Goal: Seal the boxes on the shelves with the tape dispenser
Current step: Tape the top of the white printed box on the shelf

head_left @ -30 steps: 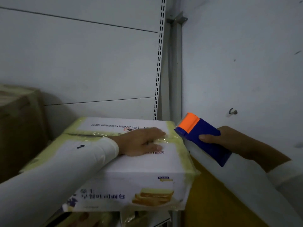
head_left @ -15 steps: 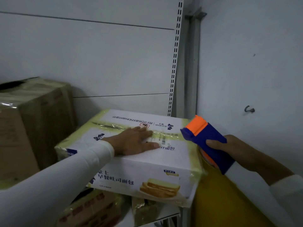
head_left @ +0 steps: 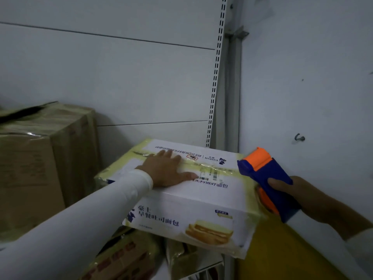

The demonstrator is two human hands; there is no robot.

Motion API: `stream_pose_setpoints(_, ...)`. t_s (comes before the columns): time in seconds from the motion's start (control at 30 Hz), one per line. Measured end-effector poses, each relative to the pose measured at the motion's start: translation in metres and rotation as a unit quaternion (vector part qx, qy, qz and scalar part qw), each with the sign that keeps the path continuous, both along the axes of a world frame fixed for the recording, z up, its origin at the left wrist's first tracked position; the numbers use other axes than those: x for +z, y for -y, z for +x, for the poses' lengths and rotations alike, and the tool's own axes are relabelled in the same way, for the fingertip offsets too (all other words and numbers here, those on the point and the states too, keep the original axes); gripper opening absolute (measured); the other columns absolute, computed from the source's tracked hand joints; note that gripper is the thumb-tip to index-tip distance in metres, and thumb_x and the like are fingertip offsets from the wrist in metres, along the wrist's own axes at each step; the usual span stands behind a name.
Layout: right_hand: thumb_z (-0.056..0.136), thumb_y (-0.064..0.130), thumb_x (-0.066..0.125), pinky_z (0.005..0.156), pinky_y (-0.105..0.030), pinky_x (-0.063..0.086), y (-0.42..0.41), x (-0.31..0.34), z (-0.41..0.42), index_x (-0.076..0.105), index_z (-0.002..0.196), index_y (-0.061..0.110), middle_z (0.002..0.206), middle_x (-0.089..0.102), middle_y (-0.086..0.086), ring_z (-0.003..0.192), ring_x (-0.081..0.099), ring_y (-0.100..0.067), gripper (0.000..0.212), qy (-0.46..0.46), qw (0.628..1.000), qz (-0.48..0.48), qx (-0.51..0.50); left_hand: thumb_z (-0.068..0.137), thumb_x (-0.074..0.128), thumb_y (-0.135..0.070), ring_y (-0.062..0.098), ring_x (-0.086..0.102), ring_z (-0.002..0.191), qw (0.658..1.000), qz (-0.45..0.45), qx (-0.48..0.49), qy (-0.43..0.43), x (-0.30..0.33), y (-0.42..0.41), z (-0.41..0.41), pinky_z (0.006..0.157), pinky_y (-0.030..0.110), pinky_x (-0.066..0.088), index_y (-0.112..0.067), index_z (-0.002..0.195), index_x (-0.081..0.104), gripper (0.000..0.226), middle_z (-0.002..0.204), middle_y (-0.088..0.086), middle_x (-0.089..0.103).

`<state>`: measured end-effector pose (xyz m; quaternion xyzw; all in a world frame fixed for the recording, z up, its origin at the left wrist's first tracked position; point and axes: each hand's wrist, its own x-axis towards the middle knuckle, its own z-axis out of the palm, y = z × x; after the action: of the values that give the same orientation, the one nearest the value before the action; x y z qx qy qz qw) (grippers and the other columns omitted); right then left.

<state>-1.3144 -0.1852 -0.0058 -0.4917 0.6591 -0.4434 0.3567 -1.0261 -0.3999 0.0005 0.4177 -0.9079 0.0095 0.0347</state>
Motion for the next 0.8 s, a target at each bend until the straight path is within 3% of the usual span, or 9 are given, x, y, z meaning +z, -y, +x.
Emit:
stream_pose_setpoints(0.1,0.076,0.043,0.065,0.052,-0.026,0.052,0.001,0.002,0.013,0.069,0.074,0.006,0.069,0.071,-0.012,0.057,0.068,-0.022,0.038,-0.011,1.0,0.002,0.001,0.046,0.013,-0.105,0.035,0.025,0.14,0.996,0.052,0.074,-0.022,-0.009,0.005,0.004,0.108,0.059,0.024,-0.034,0.145,0.027,0.122,0.154,0.007,0.024)
stream_pose_setpoints(0.2,0.077,0.042,0.064,0.054,-0.027,0.052,0.0,0.002,0.014,0.068,0.075,0.005,0.069,0.07,-0.012,0.057,0.067,-0.022,0.037,-0.001,1.0,0.006,0.012,0.046,0.015,-0.104,0.035,0.016,0.144,0.995,0.082,0.047,-0.025,-0.011,0.017,0.002,0.113,0.059,0.019,-0.036,0.146,0.022,0.121,0.157,0.008,0.017)
stream_pose_setpoints(0.3,0.082,0.041,0.067,0.053,-0.024,0.05,-0.007,0.005,0.01,0.071,0.064,0.014,0.064,0.068,-0.01,0.053,0.065,-0.018,0.033,0.026,0.998,0.006,0.051,0.049,0.017,-0.104,0.031,0.009,0.147,0.995,0.097,0.02,-0.008,-0.01,0.028,-0.004,0.116,0.054,0.013,-0.037,0.148,0.017,0.119,0.16,0.006,0.008)
stream_pose_setpoints(0.37,0.085,0.05,0.072,0.05,-0.021,0.047,-0.013,0.006,0.005,0.071,0.057,0.018,0.057,0.064,-0.006,0.047,0.06,-0.014,0.042,0.05,0.994,0.009,0.095,0.05,0.02,-0.104,0.027,0.006,0.147,0.995,0.102,-0.009,0.004,-0.009,0.034,-0.011,0.118,0.051,0.01,-0.039,0.148,0.016,0.117,0.161,0.004,0.006)
stream_pose_setpoints(0.5,0.045,0.067,0.088,0.047,-0.021,0.046,-0.019,0.0,0.004,0.073,0.064,0.012,0.058,0.063,-0.01,0.047,0.059,-0.016,0.06,0.107,0.984,0.017,0.145,0.053,0.028,-0.101,0.011,0.004,0.147,0.991,0.115,-0.065,0.017,-0.001,0.046,-0.016,0.119,0.038,0.007,-0.046,0.147,0.016,0.109,0.16,-0.009,0.005)
stream_pose_setpoints(0.63,0.038,0.068,0.09,0.055,-0.023,0.048,-0.007,-0.01,0.027,0.077,0.075,0.013,0.069,0.067,-0.012,0.057,0.062,-0.018,0.068,0.124,0.977,0.003,0.176,0.053,0.024,-0.101,0.007,0.014,0.145,0.996,0.065,-0.061,0.033,0.014,0.052,-0.004,0.119,0.035,0.013,-0.046,0.146,0.022,0.108,0.158,-0.014,0.014)
stream_pose_setpoints(0.7,0.037,0.067,0.091,0.056,-0.024,0.046,0.001,-0.015,0.039,0.075,0.077,0.01,0.071,0.066,-0.013,0.059,0.06,-0.019,0.072,0.135,0.975,-0.015,0.176,0.052,0.02,-0.102,0.01,0.027,0.141,0.998,0.048,-0.044,0.02,0.02,0.049,0.002,0.116,0.035,0.021,-0.04,0.143,0.034,0.111,0.154,-0.011,0.029)
stream_pose_setpoints(0.8,0.038,0.068,0.09,0.063,-0.024,0.051,0.013,-0.017,0.066,0.077,0.083,0.013,0.079,0.072,-0.009,0.068,0.066,-0.017,0.072,0.127,0.965,-0.006,0.23,0.07,0.03,-0.09,0.018,0.05,0.122,0.998,0.062,-0.016,0.0,0.019,0.026,0.01,0.104,0.032,0.036,-0.03,0.135,0.046,0.09,0.139,-0.006,0.051)
